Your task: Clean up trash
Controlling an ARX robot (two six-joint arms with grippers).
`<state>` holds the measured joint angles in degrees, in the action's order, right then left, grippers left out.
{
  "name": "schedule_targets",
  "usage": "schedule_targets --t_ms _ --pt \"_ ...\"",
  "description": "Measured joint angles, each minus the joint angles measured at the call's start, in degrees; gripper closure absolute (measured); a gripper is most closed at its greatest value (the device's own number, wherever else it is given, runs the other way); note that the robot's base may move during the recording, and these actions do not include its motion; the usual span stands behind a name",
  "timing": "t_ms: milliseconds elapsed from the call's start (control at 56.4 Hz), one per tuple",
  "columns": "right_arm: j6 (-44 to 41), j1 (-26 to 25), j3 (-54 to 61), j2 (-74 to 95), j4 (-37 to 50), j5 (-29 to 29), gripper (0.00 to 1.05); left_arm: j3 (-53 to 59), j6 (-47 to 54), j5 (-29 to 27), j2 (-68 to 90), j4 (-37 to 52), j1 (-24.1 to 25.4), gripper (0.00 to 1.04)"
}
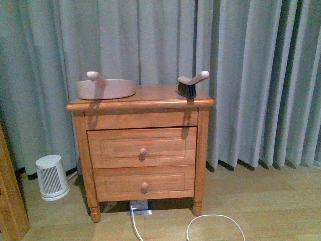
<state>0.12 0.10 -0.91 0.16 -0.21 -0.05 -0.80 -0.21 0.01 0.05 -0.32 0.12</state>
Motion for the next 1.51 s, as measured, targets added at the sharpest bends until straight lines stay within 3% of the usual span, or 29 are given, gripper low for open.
schedule_targets --t_ms 1506 --pt "0.0 0.0 0.0 0.0 0.0 0.0 0.07 -0.02 0.0 0.0 0.0 0.0 0.0 0.08"
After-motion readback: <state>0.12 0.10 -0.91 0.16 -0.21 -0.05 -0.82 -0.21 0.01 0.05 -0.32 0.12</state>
